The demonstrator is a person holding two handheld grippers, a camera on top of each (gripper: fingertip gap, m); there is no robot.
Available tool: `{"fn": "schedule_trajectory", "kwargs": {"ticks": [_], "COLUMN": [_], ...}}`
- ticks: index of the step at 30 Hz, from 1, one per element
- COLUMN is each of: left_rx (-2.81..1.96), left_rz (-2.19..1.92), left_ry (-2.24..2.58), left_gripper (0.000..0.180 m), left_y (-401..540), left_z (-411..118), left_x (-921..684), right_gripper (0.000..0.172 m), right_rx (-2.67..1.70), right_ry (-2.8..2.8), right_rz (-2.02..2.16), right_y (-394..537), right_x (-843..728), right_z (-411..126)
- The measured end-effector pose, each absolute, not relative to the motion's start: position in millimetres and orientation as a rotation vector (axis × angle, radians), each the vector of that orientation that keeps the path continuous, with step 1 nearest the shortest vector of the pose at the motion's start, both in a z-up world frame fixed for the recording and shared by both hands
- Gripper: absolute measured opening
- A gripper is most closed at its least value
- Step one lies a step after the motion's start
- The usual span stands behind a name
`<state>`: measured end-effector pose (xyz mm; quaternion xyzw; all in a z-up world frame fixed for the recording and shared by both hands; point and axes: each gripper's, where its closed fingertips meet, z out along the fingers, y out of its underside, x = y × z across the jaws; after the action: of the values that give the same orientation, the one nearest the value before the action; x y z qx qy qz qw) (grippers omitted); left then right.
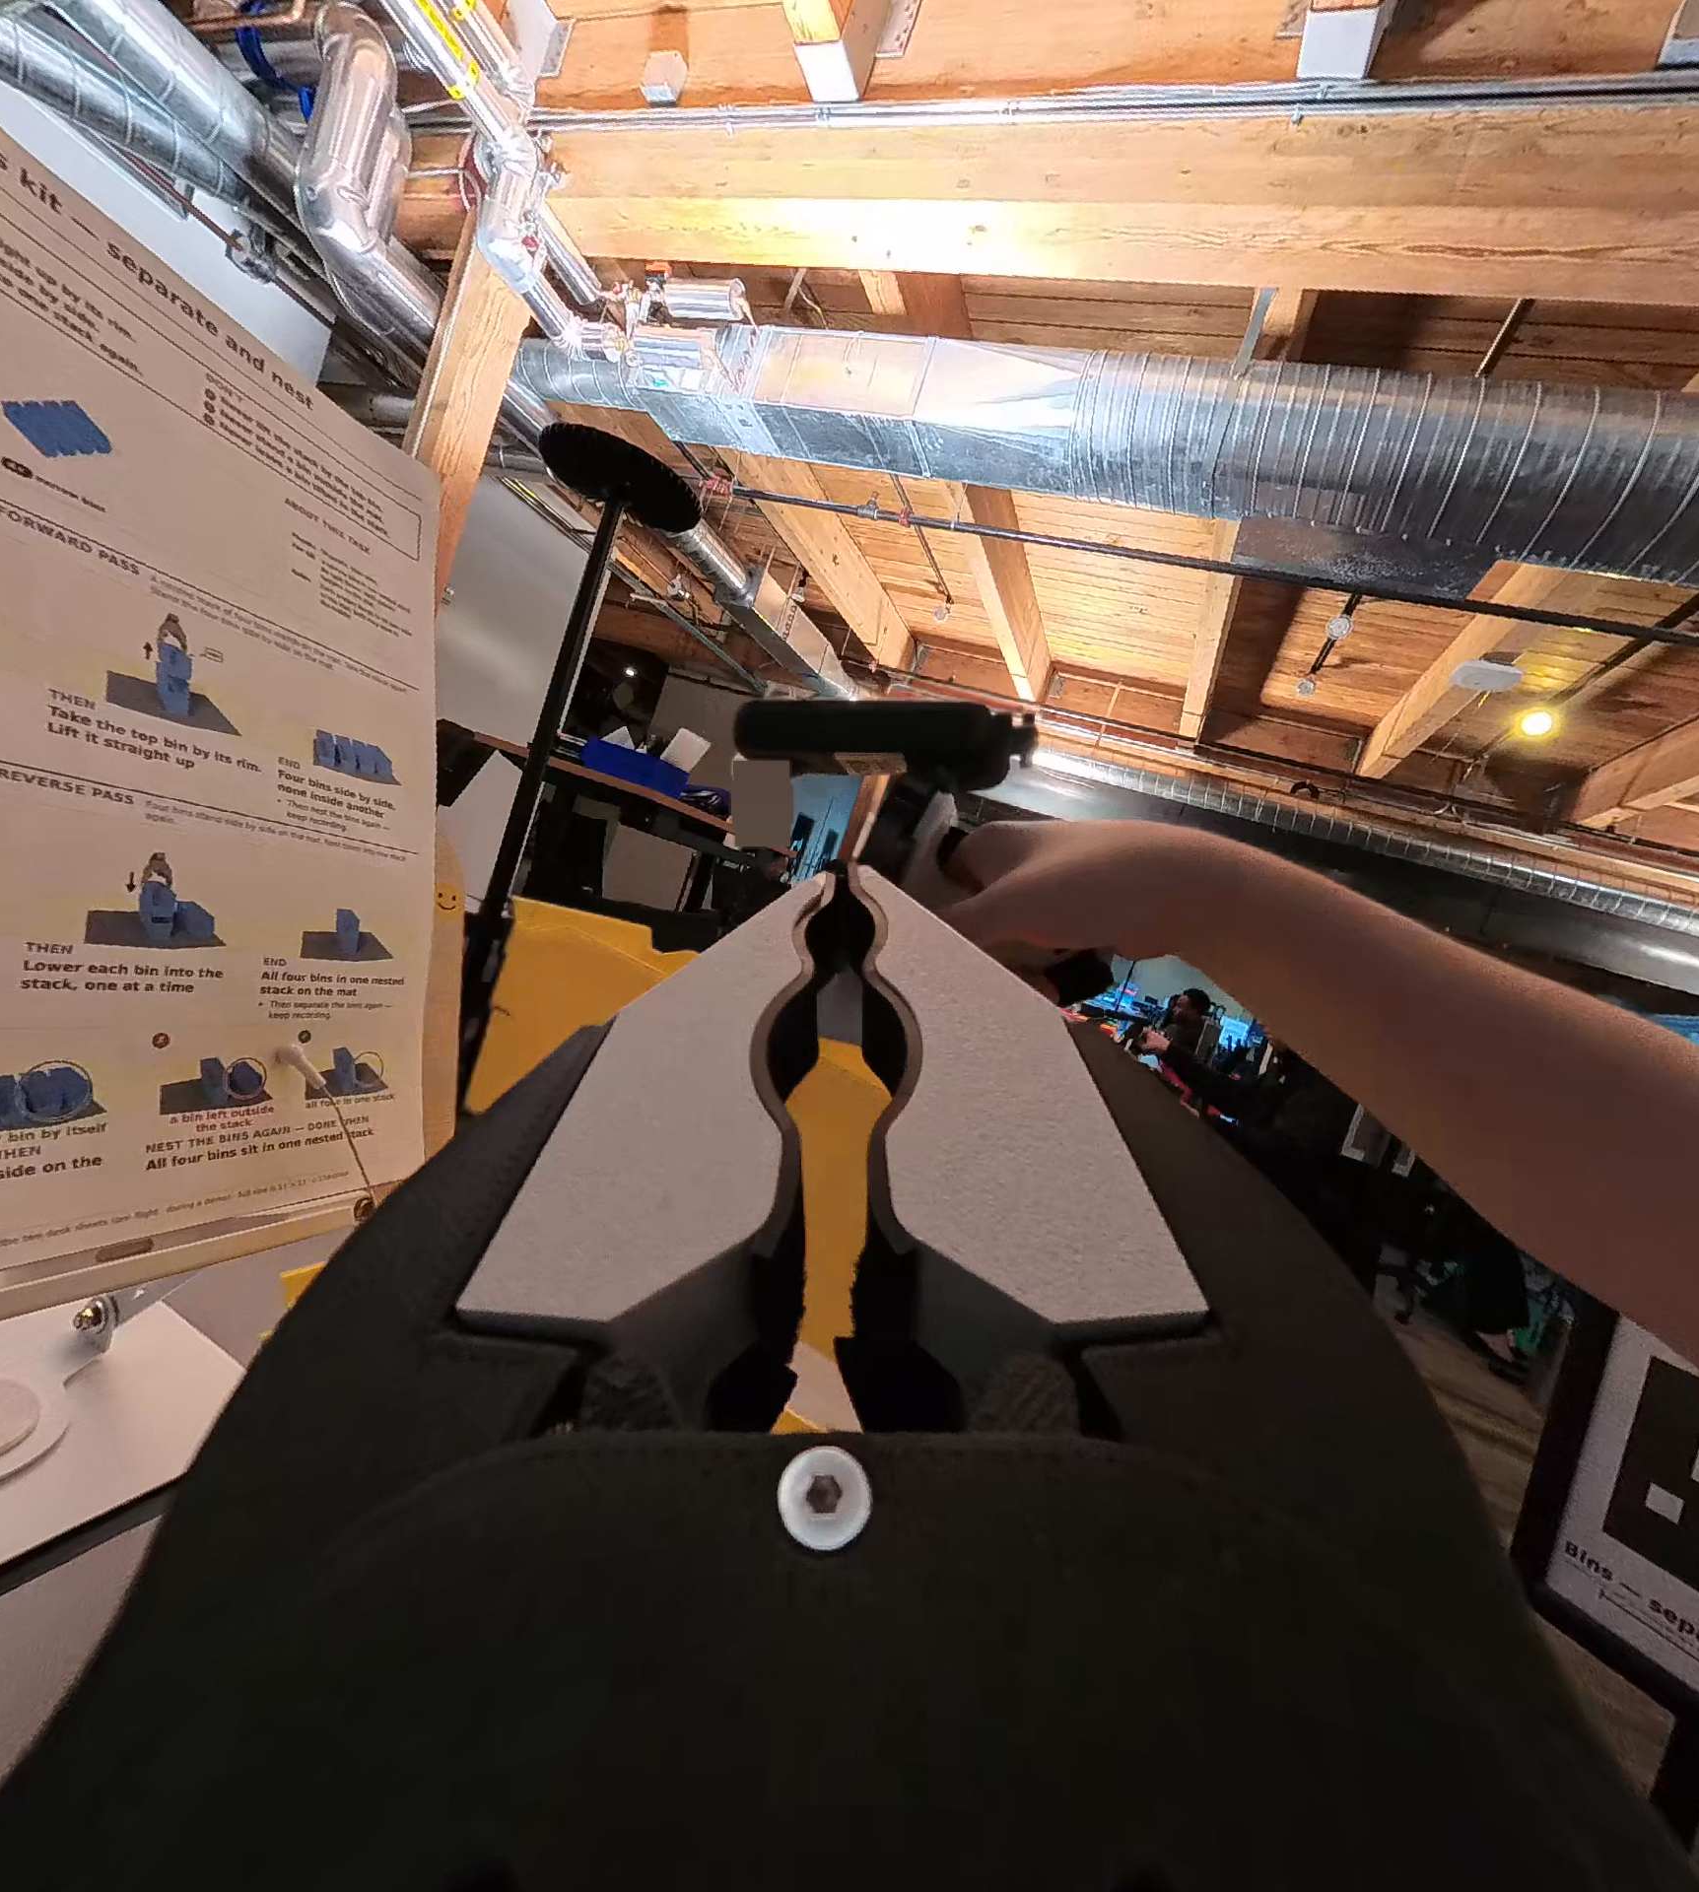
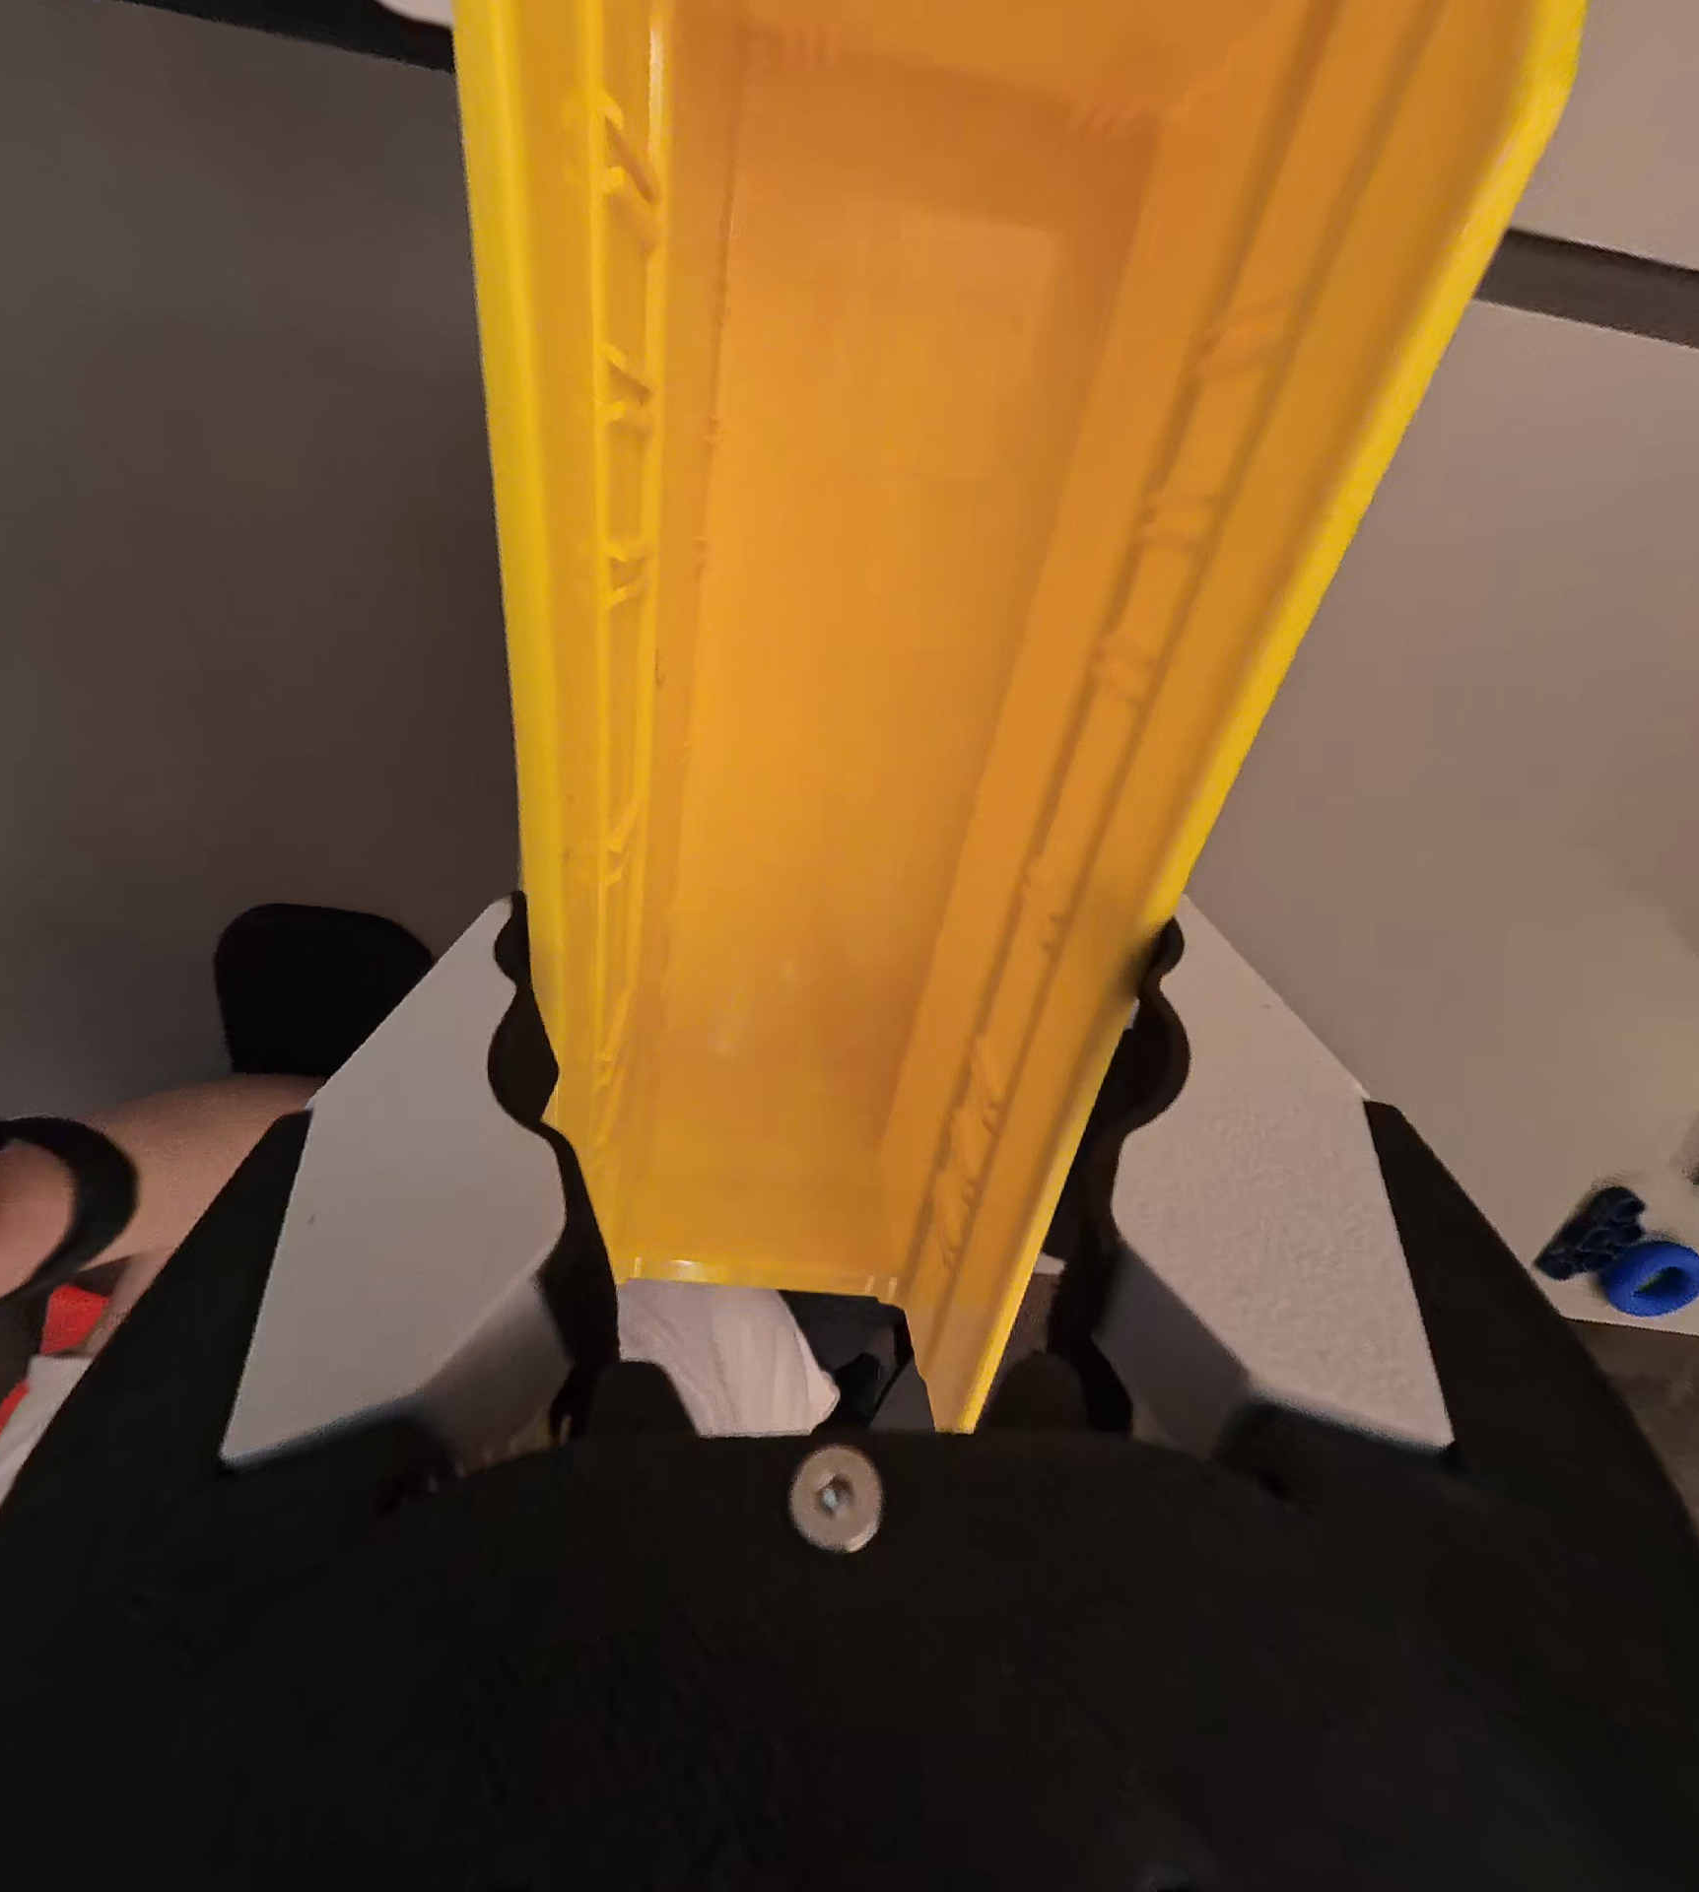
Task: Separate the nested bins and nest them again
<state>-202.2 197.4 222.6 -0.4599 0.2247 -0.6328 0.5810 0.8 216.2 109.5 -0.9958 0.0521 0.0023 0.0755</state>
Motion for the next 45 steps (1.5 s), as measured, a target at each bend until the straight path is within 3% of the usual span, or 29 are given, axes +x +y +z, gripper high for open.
{"fn": "schedule_trajectory", "kwargs": {"ticks": [16,27,35,40,45], "left_rx": [-1.034,-1.032,-1.038,-1.031,-1.034], "left_rz": [-1.5,-1.511,-1.515,-1.511,-1.533], "left_ry": [0.516,0.523,0.526,0.517,0.515], "left_gripper": [0.0,0.0,0.0,0.0,0.0], "left_y": [193.1,191.6,192.4,193.0,193.2], "left_z": [229.3,229.5,228.2,229.5,228.8], "left_x": [-209.6,-207.7,-205.3,-207.8,-206.3], "right_gripper": [0.117,0.118,0.13,0.131,0.132], "right_rx": [-3.084,-3.121,-3.097,-2.885,-2.727], "right_ry": [0.301,0.223,0.209,0.239,0.205], "right_rz": [-0.062,-0.076,-0.011,0.014,0.395], "right_y": [185.0,188.5,189.1,207.3,224.9], "right_x": [103.1,102.8,101.1,85.9,-2.3], "right_z": [-45.2,-100.2,-93.0,-29.9,16.4]}}
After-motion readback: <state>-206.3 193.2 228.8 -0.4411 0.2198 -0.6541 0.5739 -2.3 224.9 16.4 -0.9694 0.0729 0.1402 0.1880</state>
